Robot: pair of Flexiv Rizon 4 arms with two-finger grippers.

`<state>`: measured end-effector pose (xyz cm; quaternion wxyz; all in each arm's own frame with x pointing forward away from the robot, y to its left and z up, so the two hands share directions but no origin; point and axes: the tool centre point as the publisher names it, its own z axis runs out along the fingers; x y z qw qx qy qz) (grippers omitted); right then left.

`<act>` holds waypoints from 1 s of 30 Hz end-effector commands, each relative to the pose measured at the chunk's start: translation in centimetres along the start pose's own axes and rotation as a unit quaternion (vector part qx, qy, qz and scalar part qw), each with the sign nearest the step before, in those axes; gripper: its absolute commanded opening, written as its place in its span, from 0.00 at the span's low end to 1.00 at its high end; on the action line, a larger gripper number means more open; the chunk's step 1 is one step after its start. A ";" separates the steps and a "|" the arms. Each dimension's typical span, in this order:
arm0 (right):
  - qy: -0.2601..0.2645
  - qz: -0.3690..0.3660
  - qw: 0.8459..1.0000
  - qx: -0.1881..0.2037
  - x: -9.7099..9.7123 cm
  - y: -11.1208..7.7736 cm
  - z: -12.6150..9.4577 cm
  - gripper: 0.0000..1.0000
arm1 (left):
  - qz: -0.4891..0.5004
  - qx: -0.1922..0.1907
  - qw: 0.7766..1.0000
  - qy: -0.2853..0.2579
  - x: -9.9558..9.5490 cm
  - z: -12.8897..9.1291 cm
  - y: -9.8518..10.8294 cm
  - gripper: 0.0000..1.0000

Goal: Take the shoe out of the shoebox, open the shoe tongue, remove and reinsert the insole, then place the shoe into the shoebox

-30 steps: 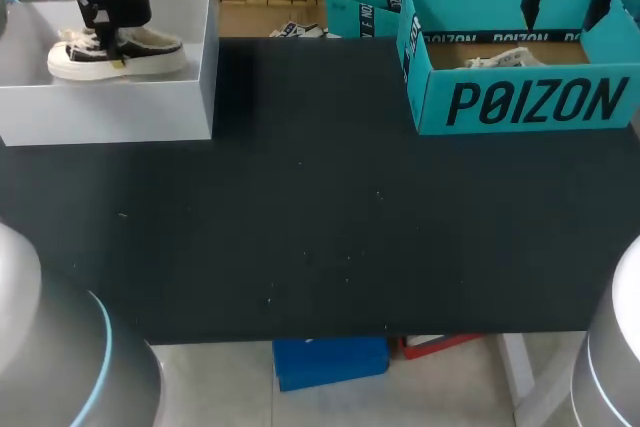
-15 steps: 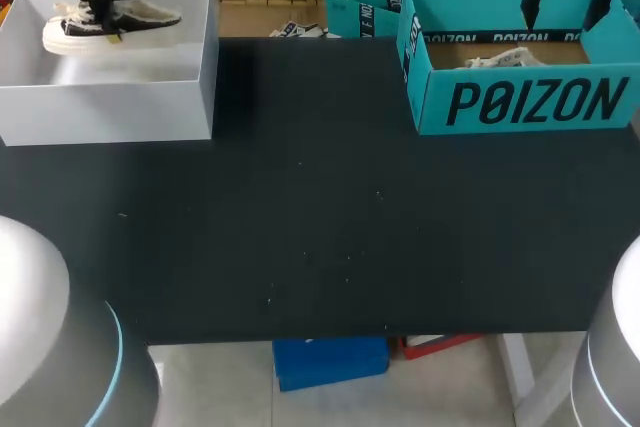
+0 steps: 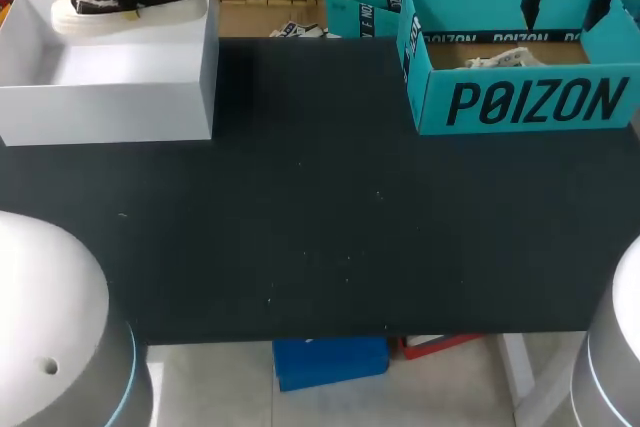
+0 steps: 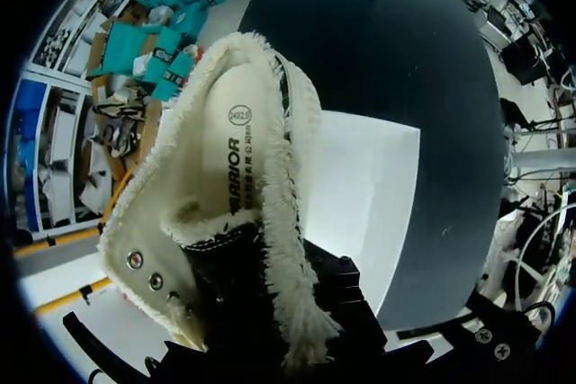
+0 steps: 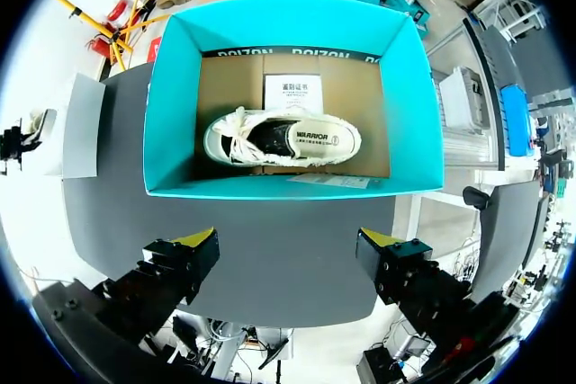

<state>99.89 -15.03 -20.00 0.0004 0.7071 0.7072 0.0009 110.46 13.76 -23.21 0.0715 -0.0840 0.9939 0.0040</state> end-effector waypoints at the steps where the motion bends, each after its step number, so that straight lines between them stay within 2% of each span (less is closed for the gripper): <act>1: 0.000 0.000 1.000 0.001 0.0 0.1 0.0 1.00 | -0.005 -0.015 0.989 -0.145 8.4 -7.9 -2.2 0.00; 7: 0.000 0.000 1.000 0.001 0.0 0.1 0.0 1.00 | -0.021 -0.014 0.980 -0.197 13.9 -10.7 -6.5 0.00; 13: 0.000 0.000 1.000 0.001 0.0 0.1 0.0 1.00 | -0.015 -0.014 0.975 -0.222 19.0 -11.5 -10.3 0.00; 22: 0.000 0.000 1.000 0.001 0.0 0.1 0.0 1.00 | 0.000 -0.022 0.973 -0.228 25.0 -9.3 -15.7 0.00; 25: 0.000 0.000 1.000 0.001 0.0 0.1 0.0 1.00 | 0.004 -0.015 0.975 -0.220 26.1 -8.2 -16.7 0.00; 30: 0.000 0.000 1.000 0.001 0.0 0.1 0.0 1.00 | -0.001 -0.004 0.980 -0.200 27.5 -5.2 -17.8 0.00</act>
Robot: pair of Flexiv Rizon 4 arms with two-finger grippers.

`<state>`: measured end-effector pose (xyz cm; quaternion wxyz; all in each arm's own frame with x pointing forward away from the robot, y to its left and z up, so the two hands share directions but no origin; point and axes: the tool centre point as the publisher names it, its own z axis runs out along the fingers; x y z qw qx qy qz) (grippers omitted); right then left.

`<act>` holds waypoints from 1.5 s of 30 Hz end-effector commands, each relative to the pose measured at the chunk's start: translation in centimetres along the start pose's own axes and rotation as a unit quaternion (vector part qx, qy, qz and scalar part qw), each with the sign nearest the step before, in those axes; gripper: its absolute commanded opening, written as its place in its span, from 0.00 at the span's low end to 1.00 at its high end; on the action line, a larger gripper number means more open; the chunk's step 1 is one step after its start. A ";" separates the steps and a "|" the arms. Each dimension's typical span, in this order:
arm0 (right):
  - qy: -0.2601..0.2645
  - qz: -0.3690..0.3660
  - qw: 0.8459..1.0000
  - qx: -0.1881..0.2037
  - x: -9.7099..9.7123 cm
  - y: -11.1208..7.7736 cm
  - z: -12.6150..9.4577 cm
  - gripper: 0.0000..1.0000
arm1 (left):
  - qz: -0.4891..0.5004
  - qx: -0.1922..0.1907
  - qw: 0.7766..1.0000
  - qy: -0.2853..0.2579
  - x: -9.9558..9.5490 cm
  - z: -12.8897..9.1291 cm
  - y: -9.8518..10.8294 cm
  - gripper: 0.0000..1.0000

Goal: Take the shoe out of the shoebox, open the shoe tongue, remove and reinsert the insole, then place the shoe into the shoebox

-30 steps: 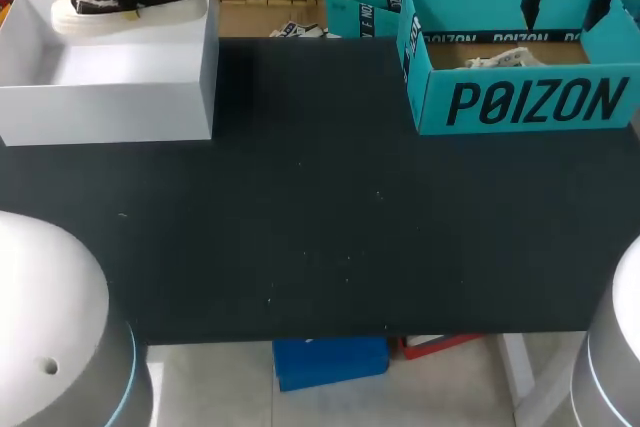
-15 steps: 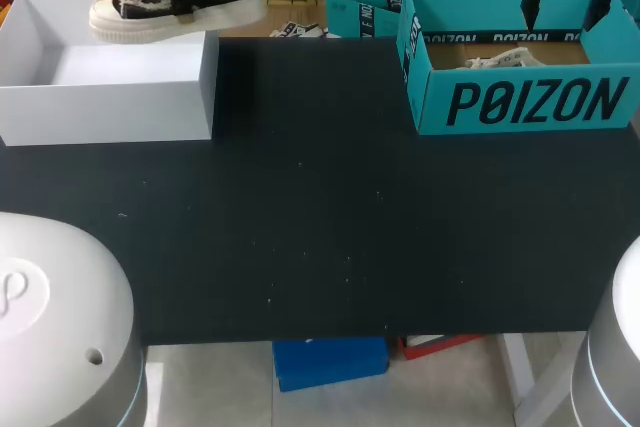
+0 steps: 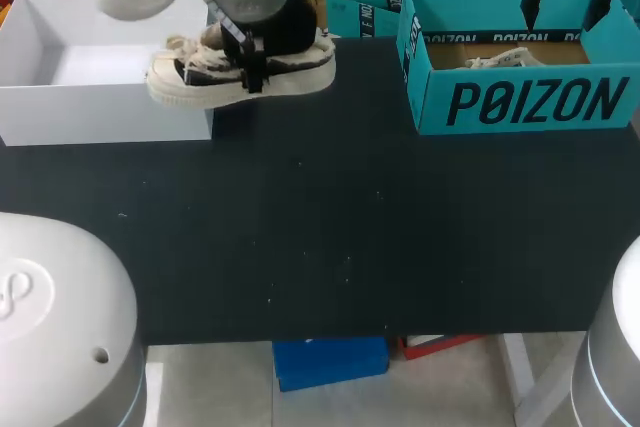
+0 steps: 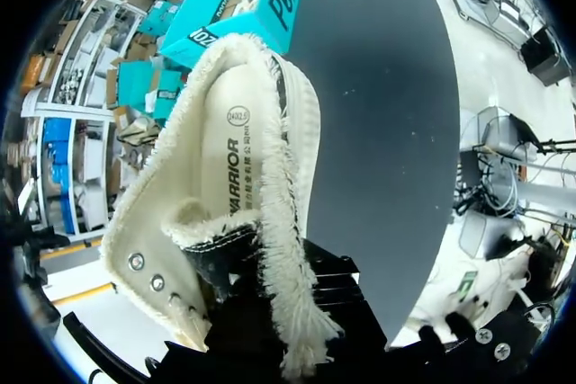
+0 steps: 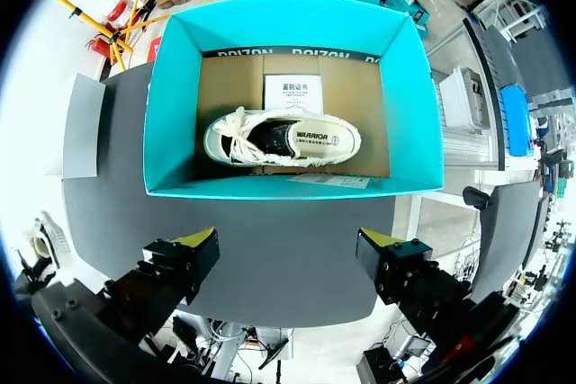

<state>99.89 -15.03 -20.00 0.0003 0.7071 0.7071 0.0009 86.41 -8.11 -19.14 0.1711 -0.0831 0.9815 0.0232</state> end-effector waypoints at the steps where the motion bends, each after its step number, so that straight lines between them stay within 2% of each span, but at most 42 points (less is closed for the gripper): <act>1: 0.000 0.000 1.000 0.001 0.0 0.1 0.0 1.00 | -0.008 0.009 0.996 -0.093 1.7 3.0 -0.4 0.00; 13: 0.000 0.000 1.000 0.001 0.0 0.1 0.0 1.00 | 0.004 0.022 0.999 -0.035 4.9 8.1 -1.3 0.00; 20: 0.000 0.000 1.000 0.001 0.0 0.1 0.0 1.00 | 0.019 0.024 0.999 -0.028 6.4 10.6 -2.1 0.00; 38: 0.000 0.000 1.000 0.001 0.0 0.1 0.0 1.00 | 0.040 -0.001 0.999 0.014 10.6 17.5 -3.7 0.00; 44: 0.000 0.000 1.000 0.001 0.0 0.1 0.0 1.00 | 0.040 0.000 0.999 0.021 10.9 18.7 -4.0 0.00; 45: 0.000 0.000 1.000 0.001 0.0 0.1 0.0 1.00 | 0.039 0.001 0.999 0.021 10.9 18.7 -4.1 0.23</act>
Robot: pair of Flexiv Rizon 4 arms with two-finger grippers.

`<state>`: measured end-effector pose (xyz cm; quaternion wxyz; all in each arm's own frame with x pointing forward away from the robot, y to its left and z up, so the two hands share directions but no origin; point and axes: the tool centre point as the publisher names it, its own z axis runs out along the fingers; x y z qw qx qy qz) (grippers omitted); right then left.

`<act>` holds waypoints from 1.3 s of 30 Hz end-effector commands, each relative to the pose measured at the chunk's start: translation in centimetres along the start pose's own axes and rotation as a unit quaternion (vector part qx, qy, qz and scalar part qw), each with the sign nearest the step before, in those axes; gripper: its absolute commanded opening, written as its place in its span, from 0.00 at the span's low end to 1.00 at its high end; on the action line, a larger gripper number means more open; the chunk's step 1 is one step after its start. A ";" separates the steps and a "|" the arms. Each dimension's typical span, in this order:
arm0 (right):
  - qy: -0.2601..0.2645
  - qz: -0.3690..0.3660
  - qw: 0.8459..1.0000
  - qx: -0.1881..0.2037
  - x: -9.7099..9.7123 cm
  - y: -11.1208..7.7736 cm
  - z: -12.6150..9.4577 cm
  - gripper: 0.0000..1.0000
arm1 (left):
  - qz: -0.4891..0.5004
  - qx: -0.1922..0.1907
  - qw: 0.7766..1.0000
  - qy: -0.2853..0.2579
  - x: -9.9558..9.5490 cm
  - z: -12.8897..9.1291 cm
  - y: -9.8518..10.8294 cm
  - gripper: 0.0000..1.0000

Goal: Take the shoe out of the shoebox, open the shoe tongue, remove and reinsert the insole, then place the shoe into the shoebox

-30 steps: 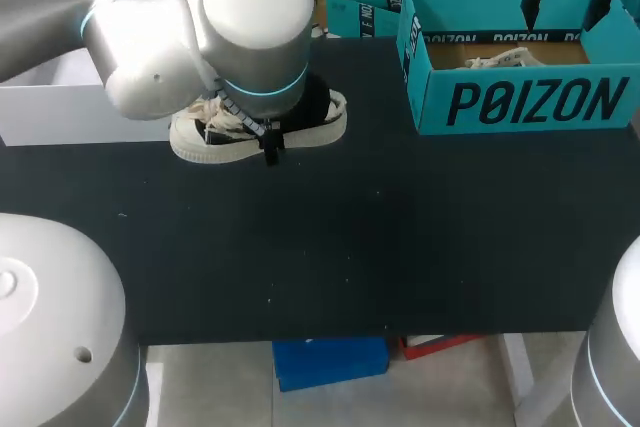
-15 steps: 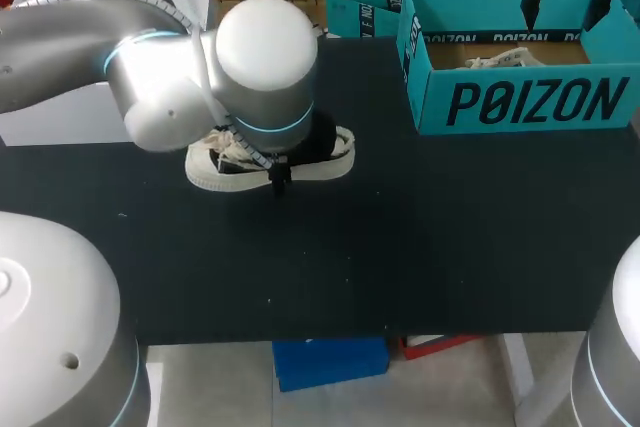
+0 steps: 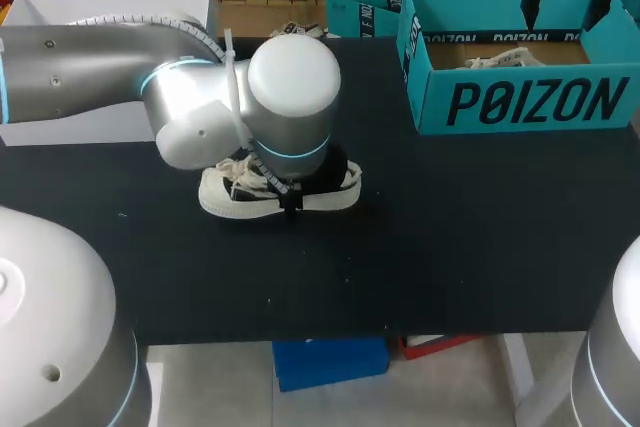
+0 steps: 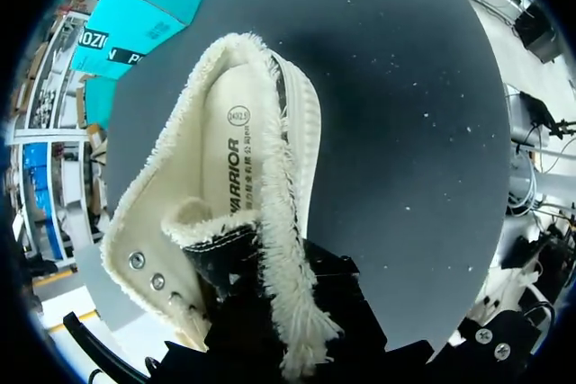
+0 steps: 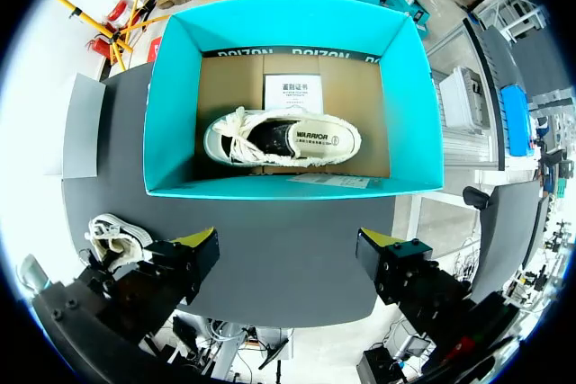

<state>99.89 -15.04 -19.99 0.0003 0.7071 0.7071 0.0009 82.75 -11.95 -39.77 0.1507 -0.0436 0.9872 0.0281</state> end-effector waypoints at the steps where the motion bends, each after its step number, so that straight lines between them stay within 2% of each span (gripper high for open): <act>1: 0.000 0.000 1.000 0.001 0.0 0.1 0.0 1.00 | -0.002 0.001 1.000 0.001 -0.2 0.8 -0.6 0.42; 2: 0.000 0.000 1.000 0.001 0.0 0.1 0.0 1.00 | -0.002 0.002 1.000 0.001 -0.3 0.8 -0.6 0.56; 3: 0.000 0.000 1.000 0.001 0.0 0.1 0.0 1.00 | 0.000 0.004 1.000 0.000 -0.3 0.8 -0.7 1.00; 7: 0.000 0.000 1.000 0.001 0.0 0.1 0.0 1.00 | -0.003 0.010 1.000 0.006 -0.9 -0.1 -0.5 1.00; 10: 0.000 0.000 1.000 0.001 0.0 0.1 0.0 1.00 | -0.011 0.020 1.000 0.014 -1.5 -2.3 -0.5 1.00; 13: 0.000 0.000 1.000 0.001 0.0 0.1 0.0 1.00 | -0.005 0.046 0.999 0.013 -2.0 -5.3 -0.4 1.00; 18: 0.000 0.000 1.000 0.001 0.0 0.1 0.0 1.00 | 0.000 0.080 0.997 0.010 -1.7 -8.9 0.5 1.00; 23: 0.000 0.000 1.000 0.001 0.0 0.1 0.0 1.00 | -0.045 0.120 0.991 0.040 -1.6 -11.1 2.5 1.00; 28: 0.000 0.000 1.000 0.001 0.0 0.1 0.0 1.00 | -0.113 0.179 0.974 0.076 -1.9 -12.5 5.4 1.00; 36: 0.000 0.000 1.000 0.001 0.0 0.1 0.0 1.00 | -0.091 0.265 0.956 0.089 -2.7 -13.8 9.4 1.00; 39: 0.000 0.000 1.000 0.001 0.0 0.1 0.0 1.00 | -0.068 0.281 0.954 0.079 -3.0 -13.9 10.8 1.00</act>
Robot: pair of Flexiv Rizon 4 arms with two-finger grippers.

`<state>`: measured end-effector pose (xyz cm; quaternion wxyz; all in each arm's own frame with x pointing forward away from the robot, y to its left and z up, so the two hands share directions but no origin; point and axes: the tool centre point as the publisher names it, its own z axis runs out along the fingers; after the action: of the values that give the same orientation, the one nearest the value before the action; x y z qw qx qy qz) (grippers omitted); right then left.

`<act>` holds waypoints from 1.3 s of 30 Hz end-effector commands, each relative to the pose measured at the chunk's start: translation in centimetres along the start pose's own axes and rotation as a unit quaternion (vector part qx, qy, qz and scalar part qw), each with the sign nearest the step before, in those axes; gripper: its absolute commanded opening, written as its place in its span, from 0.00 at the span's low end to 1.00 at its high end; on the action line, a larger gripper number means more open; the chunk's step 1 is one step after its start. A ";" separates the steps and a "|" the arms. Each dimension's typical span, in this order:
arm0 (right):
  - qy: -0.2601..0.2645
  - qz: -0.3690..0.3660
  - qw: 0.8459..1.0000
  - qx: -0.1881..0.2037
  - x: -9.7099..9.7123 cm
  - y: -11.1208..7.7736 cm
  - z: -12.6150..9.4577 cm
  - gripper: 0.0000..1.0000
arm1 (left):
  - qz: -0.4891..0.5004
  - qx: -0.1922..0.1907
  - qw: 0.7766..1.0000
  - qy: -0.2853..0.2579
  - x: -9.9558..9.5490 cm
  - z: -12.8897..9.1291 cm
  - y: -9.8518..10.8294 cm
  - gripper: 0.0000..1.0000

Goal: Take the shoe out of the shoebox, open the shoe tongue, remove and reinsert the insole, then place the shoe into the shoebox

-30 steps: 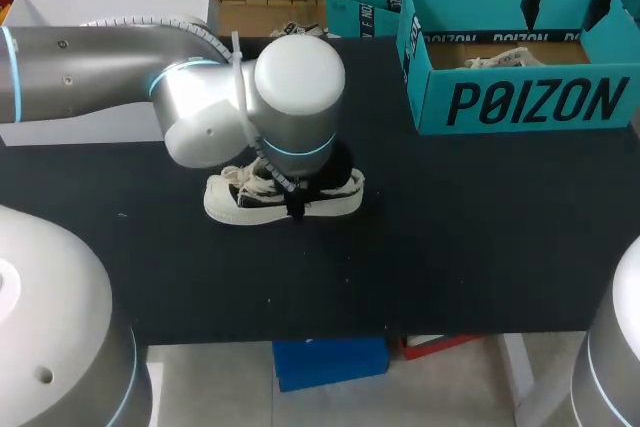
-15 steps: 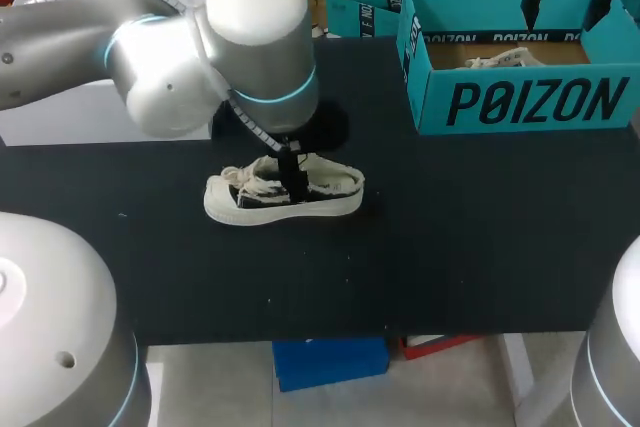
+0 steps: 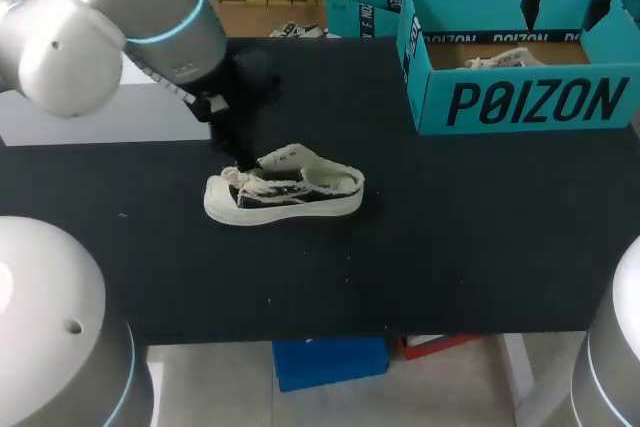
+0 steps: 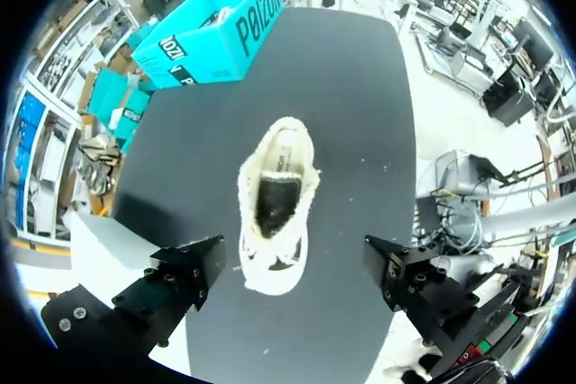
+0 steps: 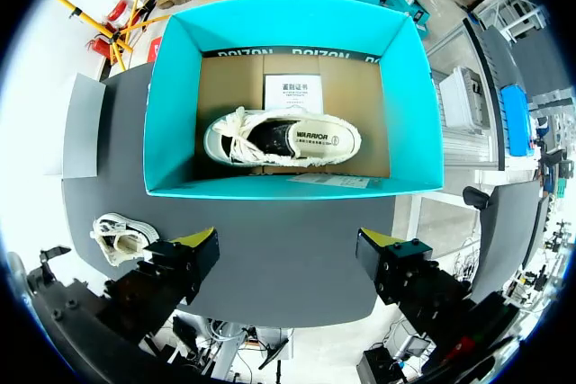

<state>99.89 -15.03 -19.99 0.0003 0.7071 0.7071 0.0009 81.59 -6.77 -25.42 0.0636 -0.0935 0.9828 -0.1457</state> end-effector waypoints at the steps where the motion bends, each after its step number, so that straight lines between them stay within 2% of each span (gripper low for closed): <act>1: 0.000 0.000 1.000 0.001 0.0 0.1 0.0 1.00 | 0.021 0.127 0.992 -0.001 -0.1 -2.0 5.1 1.00; 9: 0.000 0.000 1.000 0.001 0.0 0.1 0.0 1.00 | 0.025 0.144 0.989 0.018 -1.6 -2.4 9.2 1.00; 15: 0.000 0.000 1.000 0.001 0.0 0.1 0.0 1.00 | 0.029 0.144 0.989 0.029 -1.6 -1.9 11.3 1.00; 26: 0.000 0.000 1.000 0.001 0.0 0.1 0.0 1.00 | 0.029 0.144 0.989 0.029 -1.6 -1.9 11.3 1.00; 28: -0.015 -0.025 0.999 -0.016 0.2 1.1 -1.4 1.00 | 0.029 0.144 0.989 0.029 -1.6 -1.9 11.3 1.00; 30: -0.027 -0.048 0.998 -0.033 0.8 1.7 -2.4 1.00 | 0.029 0.144 0.989 0.029 -1.6 -1.9 11.3 1.00; 34: -0.032 -0.123 0.986 -0.105 3.9 1.9 -4.2 1.00 | 0.029 0.144 0.989 0.029 -1.6 -1.9 11.3 1.00; 36: -0.029 -0.171 0.976 -0.132 5.5 1.3 -4.5 1.00 | 0.029 0.144 0.989 0.029 -1.6 -1.9 11.3 1.00; 39: -0.007 -0.259 0.952 -0.162 8.2 -0.1 -4.6 1.00 | 0.029 0.144 0.989 0.029 -1.6 -1.9 11.3 1.00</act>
<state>101.92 -8.35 -15.13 0.0714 0.5908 0.8021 0.0506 81.08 4.67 -26.79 0.0502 -0.0509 0.9556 -0.2858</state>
